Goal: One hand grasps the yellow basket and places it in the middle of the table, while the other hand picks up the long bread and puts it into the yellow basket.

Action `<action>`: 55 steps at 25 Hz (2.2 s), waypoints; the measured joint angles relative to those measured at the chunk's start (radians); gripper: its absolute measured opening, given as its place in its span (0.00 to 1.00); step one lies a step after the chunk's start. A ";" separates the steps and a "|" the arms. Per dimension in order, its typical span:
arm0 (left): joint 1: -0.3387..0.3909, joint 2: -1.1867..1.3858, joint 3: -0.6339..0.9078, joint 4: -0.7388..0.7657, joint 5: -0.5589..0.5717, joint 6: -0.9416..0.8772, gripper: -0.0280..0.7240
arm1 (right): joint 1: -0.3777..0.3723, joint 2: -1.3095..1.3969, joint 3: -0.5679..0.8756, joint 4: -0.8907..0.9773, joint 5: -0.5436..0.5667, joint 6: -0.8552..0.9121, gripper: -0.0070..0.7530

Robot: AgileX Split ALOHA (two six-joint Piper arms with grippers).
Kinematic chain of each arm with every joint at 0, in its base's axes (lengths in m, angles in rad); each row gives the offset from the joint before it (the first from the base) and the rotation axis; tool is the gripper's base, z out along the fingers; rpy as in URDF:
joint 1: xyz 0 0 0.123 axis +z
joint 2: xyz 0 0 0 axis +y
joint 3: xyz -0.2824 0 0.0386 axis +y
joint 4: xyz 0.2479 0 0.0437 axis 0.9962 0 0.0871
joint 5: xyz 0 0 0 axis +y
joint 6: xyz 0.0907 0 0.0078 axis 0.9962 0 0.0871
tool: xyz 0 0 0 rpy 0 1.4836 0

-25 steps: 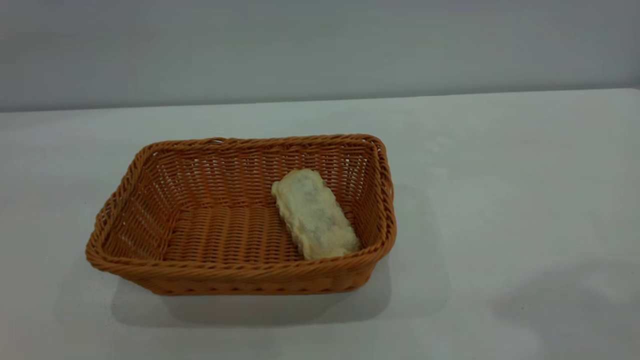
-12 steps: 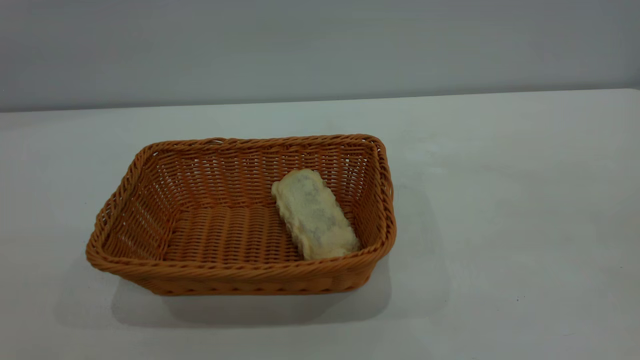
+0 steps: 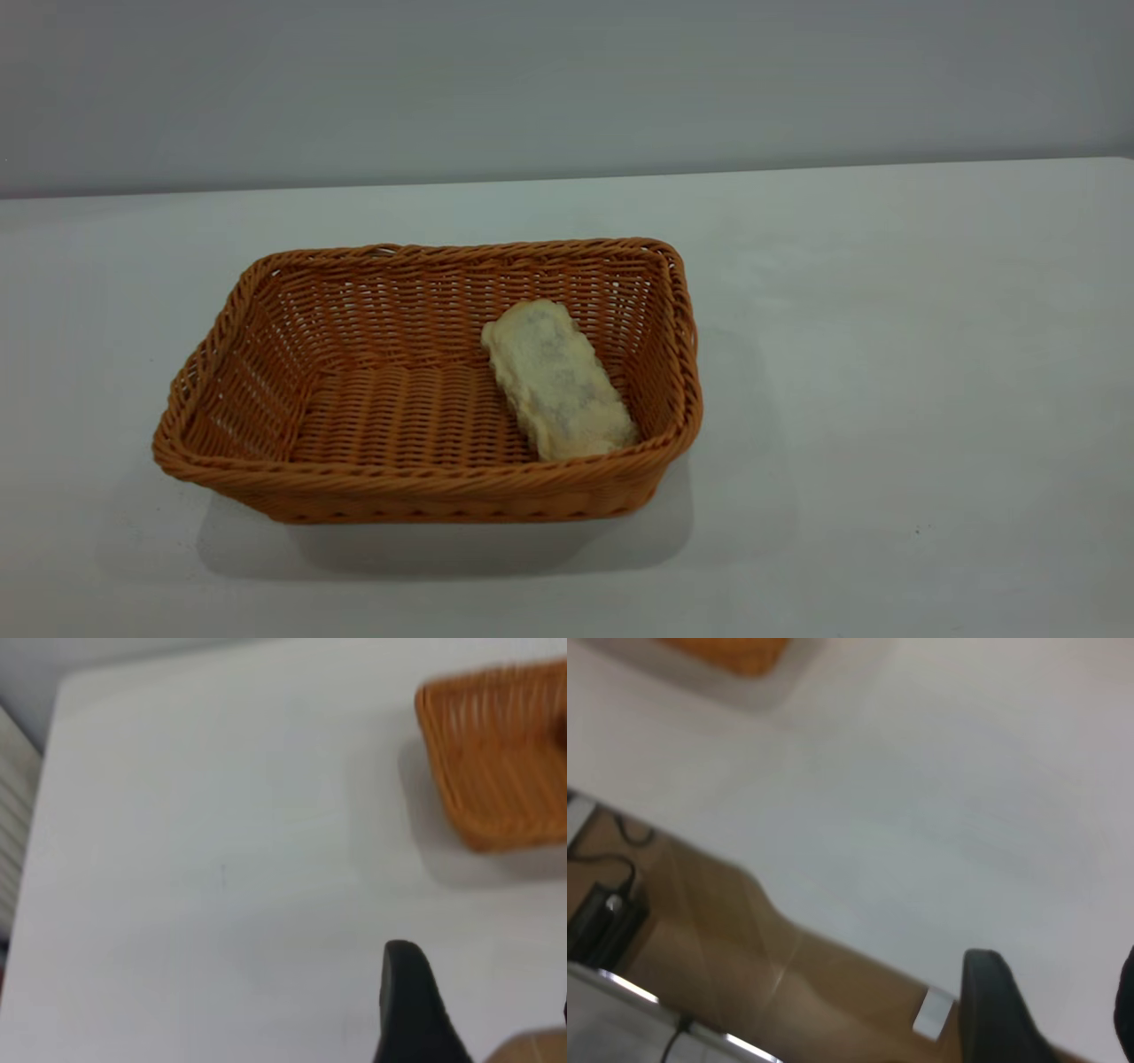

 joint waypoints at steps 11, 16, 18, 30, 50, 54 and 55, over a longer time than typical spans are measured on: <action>0.000 0.000 0.105 -0.055 -0.017 0.000 0.66 | 0.000 -0.035 0.118 -0.001 -0.099 0.000 0.50; 0.000 0.000 0.114 -0.072 -0.029 0.000 0.66 | 0.000 -0.036 0.118 -0.001 -0.101 0.000 0.50; 0.000 0.000 0.115 -0.072 -0.029 0.000 0.66 | 0.000 -0.036 0.118 -0.001 -0.101 0.000 0.50; 0.000 -0.001 0.116 -0.072 -0.030 0.000 0.66 | 0.000 -0.046 0.118 -0.001 -0.102 0.000 0.50; 0.061 -0.019 0.116 -0.072 -0.030 0.000 0.66 | -0.322 -0.278 0.118 0.002 -0.098 0.000 0.50; 0.061 -0.019 0.116 -0.072 -0.030 0.000 0.66 | -0.322 -0.278 0.118 0.002 -0.098 0.000 0.50; 0.061 -0.019 0.116 -0.072 -0.030 0.000 0.66 | -0.322 -0.278 0.118 0.002 -0.098 0.000 0.50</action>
